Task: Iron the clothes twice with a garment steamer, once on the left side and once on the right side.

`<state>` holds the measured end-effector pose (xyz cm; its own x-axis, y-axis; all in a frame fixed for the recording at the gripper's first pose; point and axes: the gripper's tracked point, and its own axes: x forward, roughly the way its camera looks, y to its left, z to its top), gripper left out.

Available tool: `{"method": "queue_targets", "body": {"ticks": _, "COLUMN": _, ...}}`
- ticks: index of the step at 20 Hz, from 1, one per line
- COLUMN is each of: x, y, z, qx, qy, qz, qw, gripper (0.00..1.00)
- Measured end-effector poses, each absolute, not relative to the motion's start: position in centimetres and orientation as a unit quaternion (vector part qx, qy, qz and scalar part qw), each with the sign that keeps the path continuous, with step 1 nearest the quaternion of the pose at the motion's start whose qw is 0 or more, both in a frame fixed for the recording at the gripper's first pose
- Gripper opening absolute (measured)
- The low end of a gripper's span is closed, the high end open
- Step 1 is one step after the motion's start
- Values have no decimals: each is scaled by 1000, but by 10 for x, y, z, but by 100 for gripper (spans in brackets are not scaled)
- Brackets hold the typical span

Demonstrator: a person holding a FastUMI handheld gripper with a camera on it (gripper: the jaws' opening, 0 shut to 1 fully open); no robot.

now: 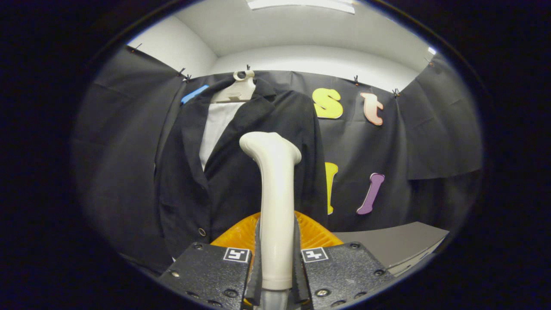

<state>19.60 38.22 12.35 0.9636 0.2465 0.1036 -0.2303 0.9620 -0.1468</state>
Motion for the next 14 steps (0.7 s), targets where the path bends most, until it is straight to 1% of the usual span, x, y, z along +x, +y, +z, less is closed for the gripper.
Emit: {"method": "queue_targets", "body": {"ticks": 14, "x": 176, "y": 366, "z": 57, "qx": -76, "qy": 5, "qz": 114, "qw": 990, "gripper": 31}}
